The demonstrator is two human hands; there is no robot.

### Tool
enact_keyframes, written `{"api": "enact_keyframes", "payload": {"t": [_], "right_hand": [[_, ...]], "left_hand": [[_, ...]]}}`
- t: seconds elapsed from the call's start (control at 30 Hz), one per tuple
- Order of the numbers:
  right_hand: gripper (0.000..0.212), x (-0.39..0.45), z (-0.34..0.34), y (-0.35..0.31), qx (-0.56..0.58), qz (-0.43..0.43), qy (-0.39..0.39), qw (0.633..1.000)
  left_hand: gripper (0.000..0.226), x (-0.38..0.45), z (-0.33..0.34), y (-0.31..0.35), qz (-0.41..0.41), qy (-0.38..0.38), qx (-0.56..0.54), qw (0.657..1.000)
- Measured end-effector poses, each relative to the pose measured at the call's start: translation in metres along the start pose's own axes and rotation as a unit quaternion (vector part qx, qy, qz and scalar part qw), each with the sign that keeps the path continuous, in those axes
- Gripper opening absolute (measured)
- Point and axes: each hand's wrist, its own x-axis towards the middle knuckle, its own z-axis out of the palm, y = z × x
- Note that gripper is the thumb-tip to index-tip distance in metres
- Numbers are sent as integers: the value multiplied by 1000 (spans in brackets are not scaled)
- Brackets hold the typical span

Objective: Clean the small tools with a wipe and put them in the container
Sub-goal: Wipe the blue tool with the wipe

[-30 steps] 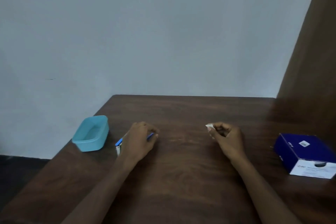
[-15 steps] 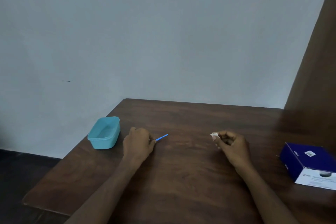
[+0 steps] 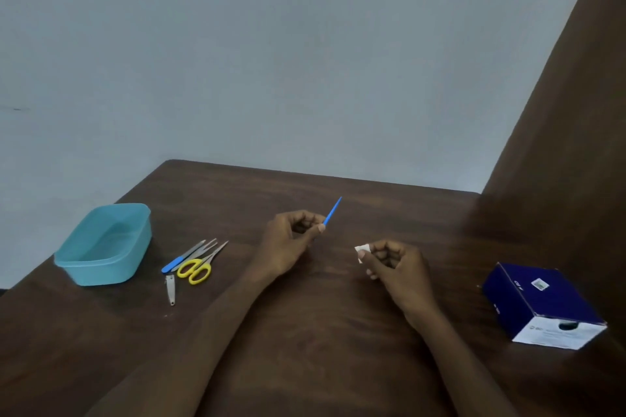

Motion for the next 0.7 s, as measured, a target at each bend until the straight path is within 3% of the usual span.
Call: {"api": "enact_keyframes", "payload": {"t": [0.13, 0.33, 0.43, 0.57, 0.7], "right_hand": [[3, 3, 10, -1, 16, -3, 19, 1000], [8, 27, 54, -23, 145, 4, -5, 989], [24, 33, 66, -20, 127, -5, -14, 992], [4, 37, 64, -11, 107, -20, -7, 994], [14, 40, 62, -10, 108, -40, 18, 993]], "left_hand": [[14, 9, -4, -12, -1, -7, -31, 1000], [18, 10, -5, -14, 6, -26, -11, 1000], [13, 8, -7, -14, 15, -45, -15, 999], [7, 7, -5, -13, 28, -64, -3, 998], [12, 6, -3, -13, 26, -63, 20, 997]]}}
